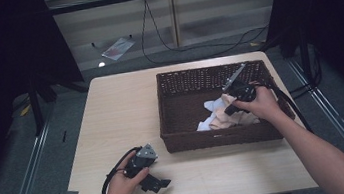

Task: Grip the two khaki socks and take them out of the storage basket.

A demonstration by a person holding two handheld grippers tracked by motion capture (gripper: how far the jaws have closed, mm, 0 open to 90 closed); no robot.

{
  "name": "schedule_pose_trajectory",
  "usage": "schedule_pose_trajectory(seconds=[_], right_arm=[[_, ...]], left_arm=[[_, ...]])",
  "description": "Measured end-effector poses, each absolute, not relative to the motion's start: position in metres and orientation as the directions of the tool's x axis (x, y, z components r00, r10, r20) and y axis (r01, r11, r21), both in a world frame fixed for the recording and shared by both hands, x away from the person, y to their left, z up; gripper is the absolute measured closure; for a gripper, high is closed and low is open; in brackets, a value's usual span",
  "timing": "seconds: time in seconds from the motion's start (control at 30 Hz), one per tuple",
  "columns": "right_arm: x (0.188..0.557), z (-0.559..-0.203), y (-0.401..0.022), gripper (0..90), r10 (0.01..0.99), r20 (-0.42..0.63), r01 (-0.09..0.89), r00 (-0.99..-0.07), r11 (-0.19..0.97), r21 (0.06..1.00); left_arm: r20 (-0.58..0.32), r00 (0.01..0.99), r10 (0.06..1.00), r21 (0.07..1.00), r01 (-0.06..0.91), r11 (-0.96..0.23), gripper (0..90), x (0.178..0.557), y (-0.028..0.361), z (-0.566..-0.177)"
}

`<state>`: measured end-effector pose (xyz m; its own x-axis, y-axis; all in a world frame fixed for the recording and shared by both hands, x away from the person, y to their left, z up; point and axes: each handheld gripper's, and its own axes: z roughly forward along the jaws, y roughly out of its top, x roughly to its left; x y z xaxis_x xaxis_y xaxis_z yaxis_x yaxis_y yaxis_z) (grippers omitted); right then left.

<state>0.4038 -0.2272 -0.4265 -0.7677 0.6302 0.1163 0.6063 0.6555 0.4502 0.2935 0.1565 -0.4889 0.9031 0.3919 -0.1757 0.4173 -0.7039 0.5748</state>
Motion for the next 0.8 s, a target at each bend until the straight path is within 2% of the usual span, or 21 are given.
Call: schedule_pose_trajectory(seconds=[0.23, 0.6, 0.8], right_arm=[[0.401, -0.407, -0.238, 90.0, 0.627, 0.186, 0.632, -0.756, 0.627, 0.455], [0.397, -0.379, -0.248, 90.0, 0.621, 0.202, 0.630, -0.757, 0.611, 0.479], [0.400, -0.347, -0.253, 90.0, 0.623, 0.215, 0.630, -0.752, 0.584, 0.512]], left_arm=[[-0.177, 0.908, 0.379, 0.580, 0.408, -0.705, 1.3, 0.294, 0.157, -0.488], [-0.173, 0.909, 0.378, 0.572, 0.406, -0.713, 1.5, 0.294, 0.156, -0.487], [-0.182, 0.904, 0.386, 0.576, 0.416, -0.703, 1.6, 0.294, 0.155, -0.488]])
